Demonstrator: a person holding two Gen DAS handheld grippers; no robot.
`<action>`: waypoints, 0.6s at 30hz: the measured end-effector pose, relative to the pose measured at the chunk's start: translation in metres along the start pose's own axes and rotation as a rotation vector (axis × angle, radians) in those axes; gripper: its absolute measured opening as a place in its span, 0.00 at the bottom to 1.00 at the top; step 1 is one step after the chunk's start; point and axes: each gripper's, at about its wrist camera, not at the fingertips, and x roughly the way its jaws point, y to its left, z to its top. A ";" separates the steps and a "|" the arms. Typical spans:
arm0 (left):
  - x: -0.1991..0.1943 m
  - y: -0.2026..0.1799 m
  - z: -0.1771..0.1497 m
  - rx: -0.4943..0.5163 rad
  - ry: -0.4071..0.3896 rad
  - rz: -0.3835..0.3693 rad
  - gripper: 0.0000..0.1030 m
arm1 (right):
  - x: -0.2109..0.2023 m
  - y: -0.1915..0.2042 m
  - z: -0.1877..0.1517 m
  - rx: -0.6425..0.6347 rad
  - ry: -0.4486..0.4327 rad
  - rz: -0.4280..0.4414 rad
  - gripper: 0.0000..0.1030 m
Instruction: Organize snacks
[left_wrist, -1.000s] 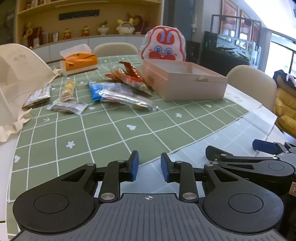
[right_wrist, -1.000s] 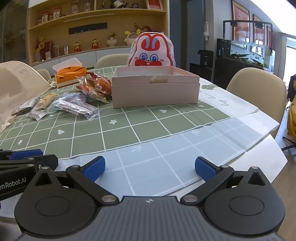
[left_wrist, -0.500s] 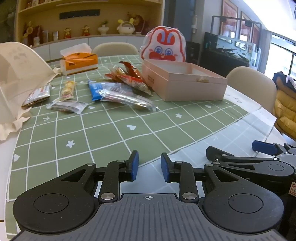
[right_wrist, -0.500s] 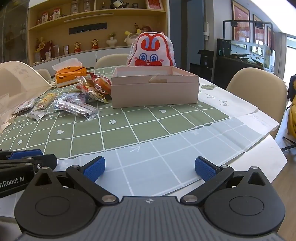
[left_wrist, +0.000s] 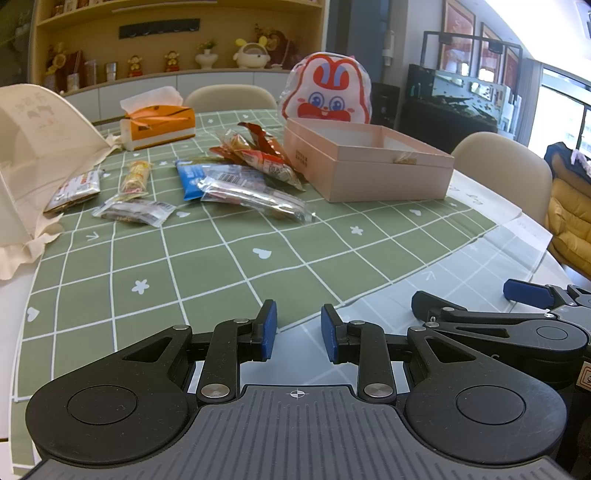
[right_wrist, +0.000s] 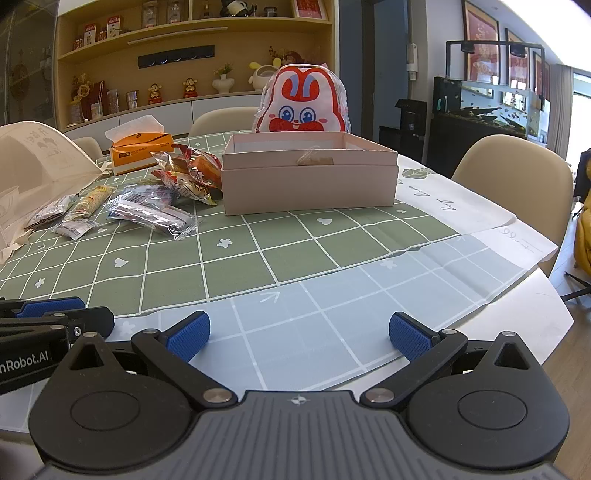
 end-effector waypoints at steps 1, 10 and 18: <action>0.000 0.000 0.000 0.000 0.000 0.000 0.30 | 0.000 0.000 0.000 0.000 0.000 0.000 1.00; 0.000 0.000 0.000 0.000 0.000 0.000 0.30 | -0.001 0.000 0.000 0.000 0.000 0.001 1.00; 0.000 0.000 0.000 0.000 -0.001 0.000 0.30 | 0.000 -0.001 0.000 0.000 0.000 0.001 1.00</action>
